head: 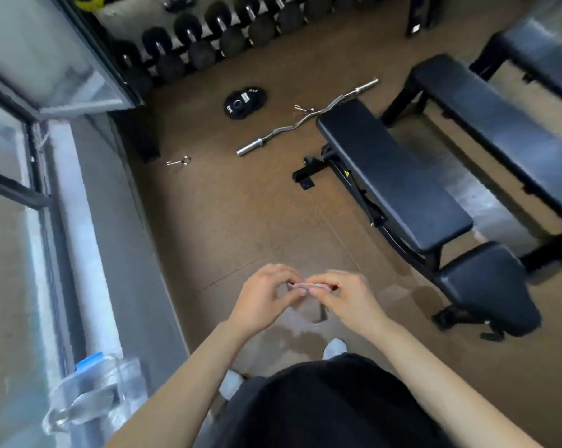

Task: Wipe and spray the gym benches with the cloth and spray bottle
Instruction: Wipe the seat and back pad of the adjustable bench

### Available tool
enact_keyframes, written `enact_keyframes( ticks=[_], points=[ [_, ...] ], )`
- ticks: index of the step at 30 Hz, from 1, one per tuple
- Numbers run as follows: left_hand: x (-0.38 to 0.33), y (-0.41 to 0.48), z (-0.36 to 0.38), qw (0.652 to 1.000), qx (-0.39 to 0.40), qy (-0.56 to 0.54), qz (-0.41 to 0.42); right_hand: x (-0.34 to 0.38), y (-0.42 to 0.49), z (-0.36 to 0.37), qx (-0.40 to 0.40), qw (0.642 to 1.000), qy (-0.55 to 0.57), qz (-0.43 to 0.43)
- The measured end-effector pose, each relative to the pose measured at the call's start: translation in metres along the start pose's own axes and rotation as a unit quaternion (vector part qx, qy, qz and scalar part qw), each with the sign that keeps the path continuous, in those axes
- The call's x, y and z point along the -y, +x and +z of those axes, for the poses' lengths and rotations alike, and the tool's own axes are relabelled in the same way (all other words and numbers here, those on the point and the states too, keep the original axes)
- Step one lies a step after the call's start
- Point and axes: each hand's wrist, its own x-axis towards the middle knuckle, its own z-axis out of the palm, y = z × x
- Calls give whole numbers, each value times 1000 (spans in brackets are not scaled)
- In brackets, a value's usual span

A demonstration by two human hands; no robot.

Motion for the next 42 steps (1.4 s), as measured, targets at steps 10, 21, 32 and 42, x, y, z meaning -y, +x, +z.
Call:
enact_keyframes(
  ticks=[10,21,32,42],
  points=[
    [-75,120,81,996,60,21,65,-85,-11,-125,-205,975,24,84],
    [-99,298,184,931,327,-1,161,-150,-6,-207,-404,870,11,283],
    [-126,412,326,826,493,116,249,-251,-35,-259,-515,741,153,403],
    [-181,428,485,894,384,109,206,-414,-91,-339,-536,709,185,419]
  ],
)
